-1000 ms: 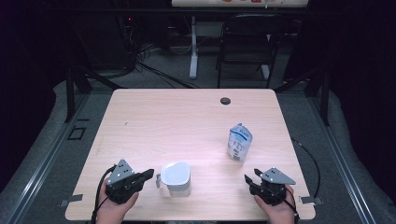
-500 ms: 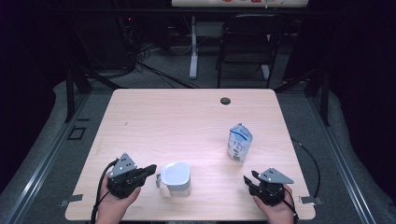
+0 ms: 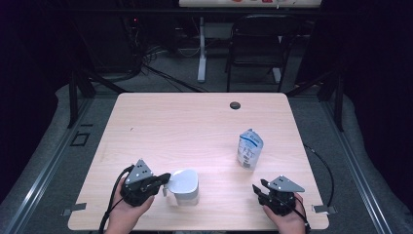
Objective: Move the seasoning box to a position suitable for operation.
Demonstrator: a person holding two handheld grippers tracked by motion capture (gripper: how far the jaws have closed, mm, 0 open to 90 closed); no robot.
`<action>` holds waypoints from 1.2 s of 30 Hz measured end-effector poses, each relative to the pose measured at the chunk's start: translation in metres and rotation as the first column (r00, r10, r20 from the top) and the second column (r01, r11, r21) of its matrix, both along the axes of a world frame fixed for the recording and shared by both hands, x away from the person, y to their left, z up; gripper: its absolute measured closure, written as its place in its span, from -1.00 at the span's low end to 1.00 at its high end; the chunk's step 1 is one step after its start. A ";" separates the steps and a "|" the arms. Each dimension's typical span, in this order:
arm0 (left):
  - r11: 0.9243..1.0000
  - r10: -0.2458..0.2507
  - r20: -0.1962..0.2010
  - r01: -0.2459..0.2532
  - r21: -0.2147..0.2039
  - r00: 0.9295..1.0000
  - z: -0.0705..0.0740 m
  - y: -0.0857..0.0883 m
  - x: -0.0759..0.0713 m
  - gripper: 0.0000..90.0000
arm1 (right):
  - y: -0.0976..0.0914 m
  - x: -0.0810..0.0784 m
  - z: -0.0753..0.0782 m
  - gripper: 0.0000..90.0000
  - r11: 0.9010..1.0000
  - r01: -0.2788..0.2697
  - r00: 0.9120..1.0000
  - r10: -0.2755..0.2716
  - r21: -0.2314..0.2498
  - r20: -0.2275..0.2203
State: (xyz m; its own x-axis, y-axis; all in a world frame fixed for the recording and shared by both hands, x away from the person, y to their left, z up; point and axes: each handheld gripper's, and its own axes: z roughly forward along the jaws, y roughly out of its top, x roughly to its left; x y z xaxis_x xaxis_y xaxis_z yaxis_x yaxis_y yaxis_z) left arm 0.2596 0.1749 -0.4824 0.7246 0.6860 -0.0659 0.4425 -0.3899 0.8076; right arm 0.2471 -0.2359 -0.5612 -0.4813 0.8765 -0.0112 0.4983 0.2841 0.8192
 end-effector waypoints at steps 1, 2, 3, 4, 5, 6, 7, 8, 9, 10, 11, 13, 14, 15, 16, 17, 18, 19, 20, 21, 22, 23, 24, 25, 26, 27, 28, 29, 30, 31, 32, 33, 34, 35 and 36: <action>1.000 0.003 0.001 -0.003 0.002 1.000 0.000 0.000 0.000 1.00 | 0.000 0.000 0.000 0.33 1.000 0.003 1.000 -0.003 0.002 0.000; 1.000 0.003 0.003 -0.003 0.005 1.000 0.000 0.000 0.000 1.00 | 0.000 0.000 0.000 0.33 1.000 0.004 1.000 -0.004 0.005 0.000; 1.000 0.003 0.005 -0.003 0.002 1.000 0.000 0.000 0.001 1.00 | 0.000 0.000 0.000 0.33 1.000 0.001 1.000 -0.001 0.008 -0.001; 1.000 0.004 0.006 -0.004 0.000 1.000 0.000 0.000 0.001 1.00 | 0.000 0.000 0.000 0.32 1.000 0.002 1.000 -0.002 0.007 -0.001; 1.000 0.006 0.007 -0.006 -0.002 1.000 0.000 0.000 0.001 1.00 | 0.000 -0.001 0.000 0.32 1.000 0.000 1.000 0.000 0.014 0.000; 1.000 0.003 0.005 -0.003 0.000 1.000 0.000 -0.001 0.001 1.00 | 0.000 -0.001 0.001 0.32 1.000 -0.002 1.000 0.002 0.008 -0.003; 1.000 -0.001 0.005 0.001 0.005 1.000 -0.001 -0.002 0.001 1.00 | 0.000 -0.001 0.001 0.32 1.000 -0.002 1.000 0.002 0.007 -0.003; 1.000 -0.007 0.004 0.007 0.004 1.000 -0.002 -0.002 0.001 1.00 | 0.001 -0.001 0.001 0.32 1.000 -0.002 1.000 0.002 0.006 -0.004; 1.000 -0.009 0.003 0.009 0.002 1.000 -0.002 -0.003 0.001 1.00 | 0.001 -0.001 0.001 0.32 1.000 -0.001 1.000 0.001 0.009 0.000; 1.000 -0.008 0.000 0.008 0.006 1.000 -0.001 -0.003 0.001 1.00 | 0.001 -0.002 0.001 0.32 1.000 -0.002 1.000 0.002 0.007 -0.001; 1.000 -0.007 0.003 0.007 0.006 1.000 -0.001 -0.004 0.001 1.00 | 0.000 -0.002 0.001 0.32 1.000 -0.003 1.000 0.003 0.005 -0.002; 1.000 -0.007 0.004 0.006 0.011 1.000 -0.001 -0.005 0.001 1.00 | 0.000 -0.002 0.001 0.32 1.000 -0.004 1.000 0.004 0.002 -0.008; 1.000 -0.005 0.003 0.005 0.011 1.000 -0.001 -0.005 0.001 1.00 | 0.000 -0.002 0.001 0.31 1.000 -0.003 1.000 0.003 0.003 -0.006; 1.000 -0.004 0.000 0.004 0.013 1.000 -0.001 -0.005 0.001 1.00 | 0.000 -0.002 0.001 0.31 1.000 -0.003 1.000 0.003 0.000 -0.006; 1.000 -0.004 -0.001 0.004 0.012 1.000 -0.001 -0.005 0.001 1.00 | 0.000 -0.002 0.001 0.30 1.000 -0.001 1.000 0.001 0.001 -0.006; 1.000 -0.004 -0.001 0.004 0.012 1.000 -0.001 -0.005 0.001 1.00 | 0.000 -0.002 0.001 0.30 1.000 -0.001 1.000 0.001 0.001 -0.005; 1.000 -0.003 -0.001 0.003 0.013 1.000 -0.001 -0.005 0.001 1.00 | 0.000 -0.003 0.002 0.29 1.000 -0.002 1.000 0.002 0.000 -0.004; 1.000 -0.002 0.001 0.002 0.011 1.000 -0.001 -0.005 0.001 1.00 | 0.000 -0.003 0.002 0.29 1.000 -0.001 1.000 0.001 0.001 -0.002; 1.000 -0.002 0.002 0.002 0.012 1.000 -0.001 -0.005 0.001 1.00 | 0.000 -0.003 0.002 0.28 1.000 -0.002 1.000 0.002 0.002 0.000; 1.000 0.001 0.002 -0.001 0.013 1.000 -0.001 -0.005 0.001 1.00 | 0.000 -0.003 0.002 0.28 1.000 -0.001 1.000 0.001 0.002 0.002; 1.000 0.005 0.004 -0.005 0.015 1.000 -0.001 -0.004 0.001 1.00 | 0.001 -0.003 0.003 0.27 1.000 -0.004 1.000 0.004 -0.001 0.002; 1.000 0.005 0.005 -0.005 0.017 1.000 -0.001 -0.004 0.001 1.00 | 0.001 -0.003 0.003 0.26 1.000 -0.006 1.000 0.006 -0.004 0.002; 1.000 0.006 0.004 -0.007 0.016 1.000 -0.001 -0.003 0.001 1.00 | 0.001 -0.003 0.003 0.25 1.000 -0.005 1.000 0.005 -0.003 0.006; 1.000 0.007 0.002 -0.007 0.016 1.000 -0.001 -0.002 0.001 1.00 | 0.002 -0.004 0.004 0.24 1.000 -0.006 1.000 0.006 -0.007 0.004; 1.000 0.012 0.006 -0.012 0.013 1.000 -0.002 -0.002 0.001 1.00 | 0.003 -0.004 0.003 0.23 1.000 -0.007 1.000 0.007 -0.003 0.010; 1.000 0.012 0.005 -0.012 0.015 1.000 -0.002 -0.002 0.000 1.00 | 0.003 -0.004 0.003 0.23 1.000 -0.010 1.000 0.010 -0.002 0.011; 1.000 0.013 0.005 -0.013 0.014 1.000 -0.002 -0.002 0.000 1.00 | 0.004 -0.004 0.004 0.22 1.000 -0.013 1.000 0.013 -0.005 0.011; 1.000 0.012 0.006 -0.013 0.016 1.000 -0.002 -0.002 0.000 1.00 | 0.005 -0.004 0.004 0.21 1.000 -0.016 1.000 0.016 0.000 0.013; 1.000 0.012 0.006 -0.012 0.018 1.000 -0.002 -0.002 0.000 1.00 | 0.007 -0.005 0.004 0.21 1.000 -0.019 1.000 0.019 0.005 0.014; 1.000 0.011 0.007 -0.012 0.019 1.000 -0.002 -0.002 0.000 1.00 | 0.008 -0.005 0.005 0.20 1.000 -0.020 1.000 0.020 0.010 0.012; 1.000 0.011 0.006 -0.012 0.019 1.000 -0.002 -0.002 0.000 1.00 | 0.009 -0.005 0.007 0.20 1.000 -0.028 1.000 0.028 0.003 0.012; 1.000 0.011 0.007 -0.011 0.019 1.000 -0.002 -0.002 0.000 1.00 | 0.011 -0.005 0.008 0.18 0.999 -0.032 0.999 0.032 0.009 0.020; 1.000 0.011 0.007 -0.011 0.020 1.000 -0.002 -0.001 0.000 1.00 | 0.013 -0.006 0.010 0.16 0.999 -0.039 0.999 0.039 0.004 0.018; 1.000 0.012 0.008 -0.012 0.018 1.000 -0.002 -0.002 0.000 1.00 | 0.015 -0.006 0.011 0.16 0.999 -0.046 0.999 0.046 0.005 0.020; 1.000 0.012 0.010 -0.012 0.018 1.000 -0.002 -0.002 0.000 1.00 | 0.018 -0.007 0.013 0.16 0.999 -0.051 0.998 0.051 0.000 0.021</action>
State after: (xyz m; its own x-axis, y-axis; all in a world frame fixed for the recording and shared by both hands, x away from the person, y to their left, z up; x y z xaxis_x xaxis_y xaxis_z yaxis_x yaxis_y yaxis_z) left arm 0.2592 0.1732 -0.4843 0.7170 0.6955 -0.0465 0.4394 -0.3992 0.8048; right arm 0.2403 -0.2183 -0.5484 -0.5253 0.8507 -0.0213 0.4656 0.3083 0.8296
